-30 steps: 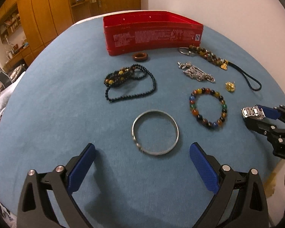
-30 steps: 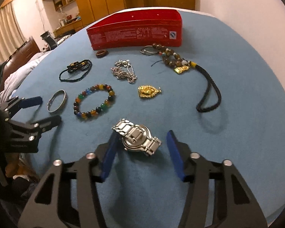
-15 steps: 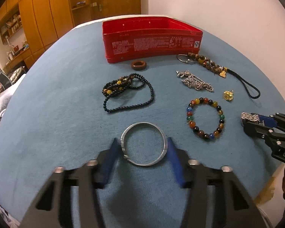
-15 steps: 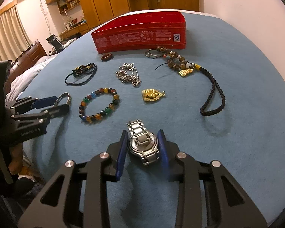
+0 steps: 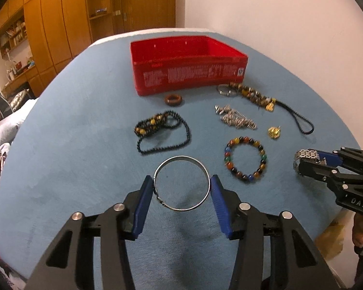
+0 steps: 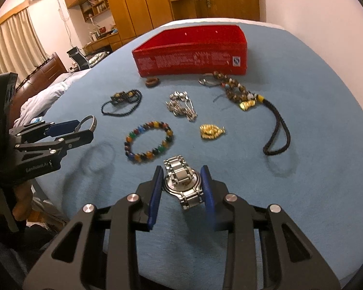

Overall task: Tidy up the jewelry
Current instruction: 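Carry the watch and bangle into the red box and open both grippers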

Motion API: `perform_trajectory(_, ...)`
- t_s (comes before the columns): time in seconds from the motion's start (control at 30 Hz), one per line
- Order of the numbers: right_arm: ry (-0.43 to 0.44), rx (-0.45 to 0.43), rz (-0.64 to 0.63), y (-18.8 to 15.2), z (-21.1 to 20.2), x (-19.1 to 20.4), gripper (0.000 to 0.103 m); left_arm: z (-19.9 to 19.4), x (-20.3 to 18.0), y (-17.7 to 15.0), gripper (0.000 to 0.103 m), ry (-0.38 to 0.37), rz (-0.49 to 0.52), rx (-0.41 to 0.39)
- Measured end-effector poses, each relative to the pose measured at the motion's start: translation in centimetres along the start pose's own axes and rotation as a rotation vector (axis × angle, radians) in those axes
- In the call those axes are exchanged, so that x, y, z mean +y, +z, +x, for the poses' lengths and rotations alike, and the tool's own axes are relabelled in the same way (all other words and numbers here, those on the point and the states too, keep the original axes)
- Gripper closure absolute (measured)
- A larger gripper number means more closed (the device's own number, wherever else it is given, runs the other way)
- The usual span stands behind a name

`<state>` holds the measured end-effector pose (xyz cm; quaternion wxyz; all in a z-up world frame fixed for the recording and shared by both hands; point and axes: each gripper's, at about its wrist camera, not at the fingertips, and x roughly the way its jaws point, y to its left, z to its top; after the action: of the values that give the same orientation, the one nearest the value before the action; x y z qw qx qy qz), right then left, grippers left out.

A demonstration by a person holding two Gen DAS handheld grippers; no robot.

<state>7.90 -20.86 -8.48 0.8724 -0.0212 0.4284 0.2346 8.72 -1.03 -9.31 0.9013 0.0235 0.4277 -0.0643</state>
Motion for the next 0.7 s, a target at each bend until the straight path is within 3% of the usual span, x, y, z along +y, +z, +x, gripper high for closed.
perform_trajectory(0.33, 0.021, -0.053, -0.052, 4.9, -2.1, 0.0, 0.073, -1.9, 1.5, 4.7, 0.054, -0.02, 0.031, -0.07)
perform_trajectory(0.53, 0.034, -0.065, -0.104, 10.9, -1.8, -0.3, 0.073, -1.0, 2.6, 10.3, 0.054, -0.016, 0.075, -0.097)
perform_trajectory(0.7, 0.012, -0.031, -0.106, 17.8, 1.6, -2.1, 0.073, 1.9, 3.5, 15.6, 0.054, -0.026, 0.093, -0.097)
